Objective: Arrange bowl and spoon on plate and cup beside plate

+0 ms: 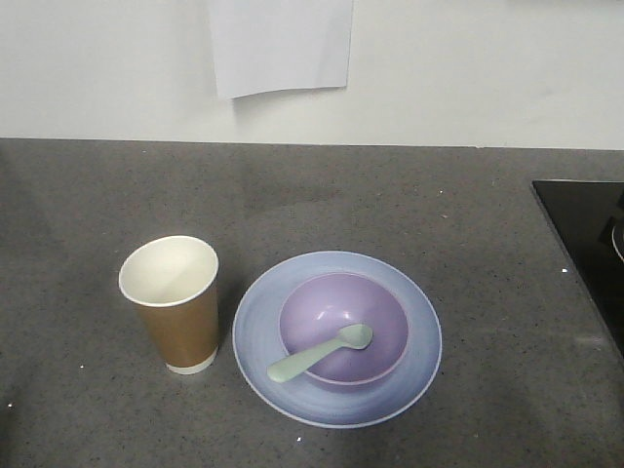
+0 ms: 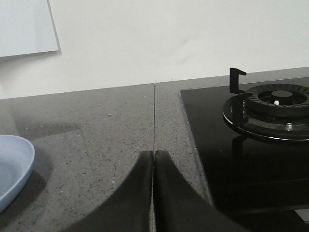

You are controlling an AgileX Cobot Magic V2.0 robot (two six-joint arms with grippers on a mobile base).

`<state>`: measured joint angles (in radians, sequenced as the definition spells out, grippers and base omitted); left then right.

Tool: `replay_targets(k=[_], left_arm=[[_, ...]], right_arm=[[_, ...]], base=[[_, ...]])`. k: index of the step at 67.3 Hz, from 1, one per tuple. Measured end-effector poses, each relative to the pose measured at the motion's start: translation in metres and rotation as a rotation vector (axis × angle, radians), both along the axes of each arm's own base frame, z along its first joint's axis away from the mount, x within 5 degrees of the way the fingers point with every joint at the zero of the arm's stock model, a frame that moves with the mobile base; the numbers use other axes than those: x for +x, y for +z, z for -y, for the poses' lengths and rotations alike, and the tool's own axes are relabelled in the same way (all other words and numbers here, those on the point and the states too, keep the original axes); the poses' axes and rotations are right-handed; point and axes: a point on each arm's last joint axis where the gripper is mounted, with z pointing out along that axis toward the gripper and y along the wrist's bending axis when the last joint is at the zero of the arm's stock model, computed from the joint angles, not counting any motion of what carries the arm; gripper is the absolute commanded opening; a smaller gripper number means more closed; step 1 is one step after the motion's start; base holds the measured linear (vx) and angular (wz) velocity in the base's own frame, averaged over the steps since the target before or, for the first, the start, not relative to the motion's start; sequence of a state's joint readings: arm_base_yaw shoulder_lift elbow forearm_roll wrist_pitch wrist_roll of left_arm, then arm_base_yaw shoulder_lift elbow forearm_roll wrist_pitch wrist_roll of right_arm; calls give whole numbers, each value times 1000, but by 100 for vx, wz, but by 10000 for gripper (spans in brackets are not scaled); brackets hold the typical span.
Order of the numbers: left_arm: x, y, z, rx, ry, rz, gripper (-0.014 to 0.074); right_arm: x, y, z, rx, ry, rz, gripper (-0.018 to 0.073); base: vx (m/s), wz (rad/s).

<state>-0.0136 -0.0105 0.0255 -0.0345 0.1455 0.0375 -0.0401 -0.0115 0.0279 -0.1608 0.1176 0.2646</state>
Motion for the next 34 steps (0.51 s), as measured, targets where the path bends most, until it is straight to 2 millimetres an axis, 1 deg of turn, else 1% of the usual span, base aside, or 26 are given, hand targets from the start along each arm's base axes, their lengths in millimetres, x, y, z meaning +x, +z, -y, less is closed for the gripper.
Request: replay_targets(k=[34], left_arm=[[0,0,0,0,0,0,-8]], right_arm=[[0,0,0,0,0,-1,-3]], base=[[0,0]])
